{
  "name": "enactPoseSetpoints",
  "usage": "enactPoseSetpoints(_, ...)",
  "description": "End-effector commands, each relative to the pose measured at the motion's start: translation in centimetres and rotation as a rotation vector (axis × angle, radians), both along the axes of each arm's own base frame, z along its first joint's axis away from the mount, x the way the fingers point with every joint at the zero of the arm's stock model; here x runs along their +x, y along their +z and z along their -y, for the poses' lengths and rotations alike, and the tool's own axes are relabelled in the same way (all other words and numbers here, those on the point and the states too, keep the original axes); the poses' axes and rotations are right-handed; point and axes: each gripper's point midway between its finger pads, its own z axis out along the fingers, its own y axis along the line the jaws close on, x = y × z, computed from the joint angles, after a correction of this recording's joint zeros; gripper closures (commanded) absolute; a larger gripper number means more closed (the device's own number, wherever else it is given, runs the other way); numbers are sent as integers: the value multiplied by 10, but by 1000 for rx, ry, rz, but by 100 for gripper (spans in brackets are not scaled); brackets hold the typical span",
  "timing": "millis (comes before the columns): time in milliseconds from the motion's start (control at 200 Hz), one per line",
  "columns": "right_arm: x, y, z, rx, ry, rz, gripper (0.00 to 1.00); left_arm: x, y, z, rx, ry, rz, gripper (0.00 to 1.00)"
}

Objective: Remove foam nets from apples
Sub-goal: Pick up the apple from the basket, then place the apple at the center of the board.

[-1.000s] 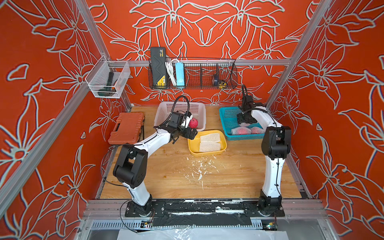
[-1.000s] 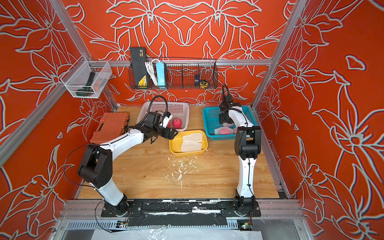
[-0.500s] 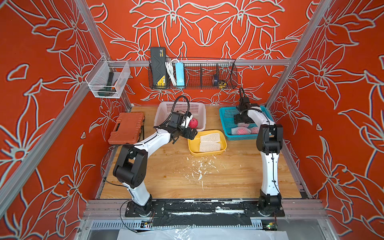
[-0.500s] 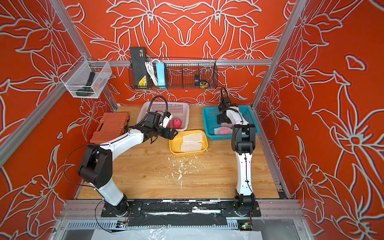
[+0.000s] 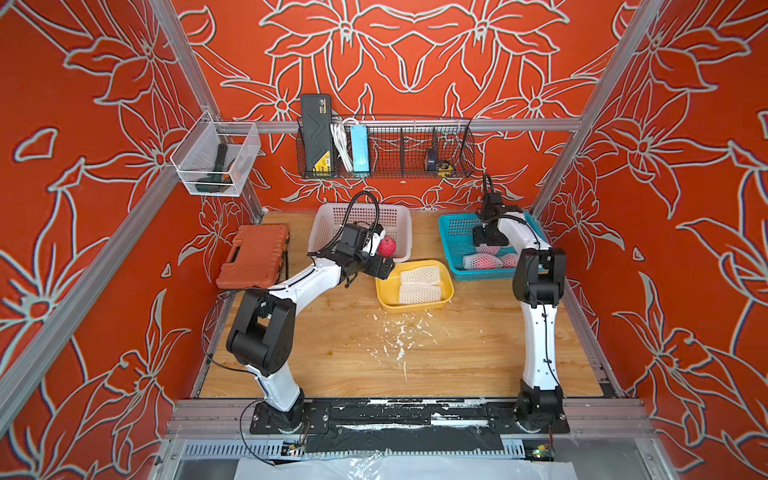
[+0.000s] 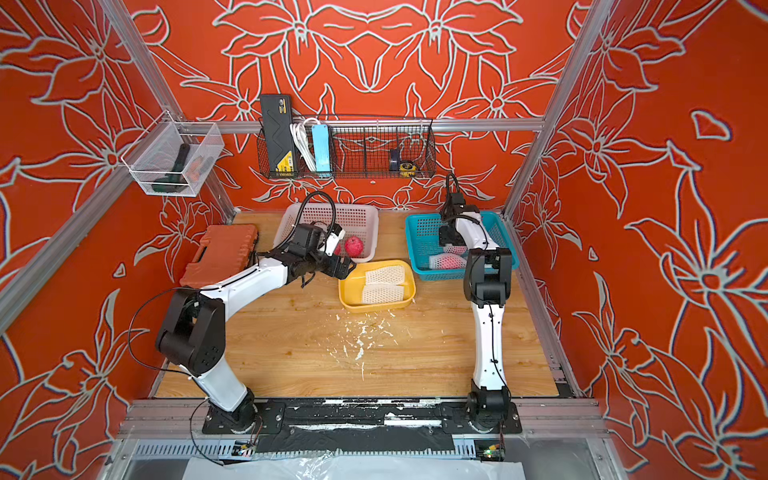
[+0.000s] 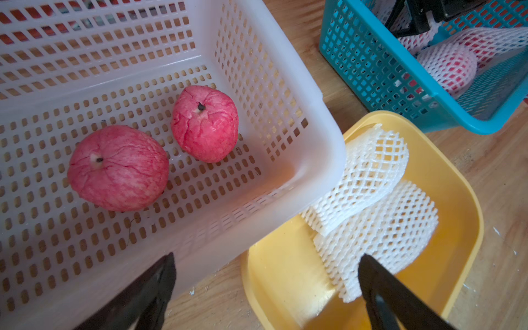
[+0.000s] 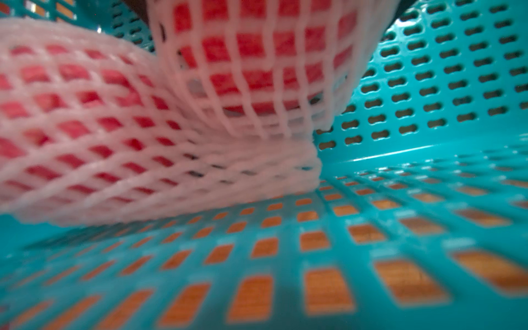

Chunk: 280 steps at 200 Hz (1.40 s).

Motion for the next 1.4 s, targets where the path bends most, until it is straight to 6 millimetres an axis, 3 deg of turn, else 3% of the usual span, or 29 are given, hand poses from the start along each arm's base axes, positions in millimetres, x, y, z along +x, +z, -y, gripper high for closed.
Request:
enactPoseSetpoints(0,-8,19,0,28,-14,4,31,-5,-7,1,15,-8,-35,2)
enactPoseSetpoints(260,-13,81,-8,82,-11,125,32,-9,4,1,6,-8,-12,2)
enactPoseSetpoints(485,-30,113,-20,132,12,160,34,-16,15,0,1,-4,19,2)
enactPoseSetpoints(666,-59,127,-35,162,41,156,34,-27,22,0,0,-10,39,2)
enactPoseSetpoints(981,-136,153,-73,298,111,162,34,-54,35,2,-10,-35,79,2)
enactPoseSetpoints(1161,-195,145,-95,373,150,119,36,-75,37,9,-5,-75,95,2)
enactPoseSetpoints(1396,-272,111,-134,496,232,21,36,-107,32,22,9,-163,106,2)
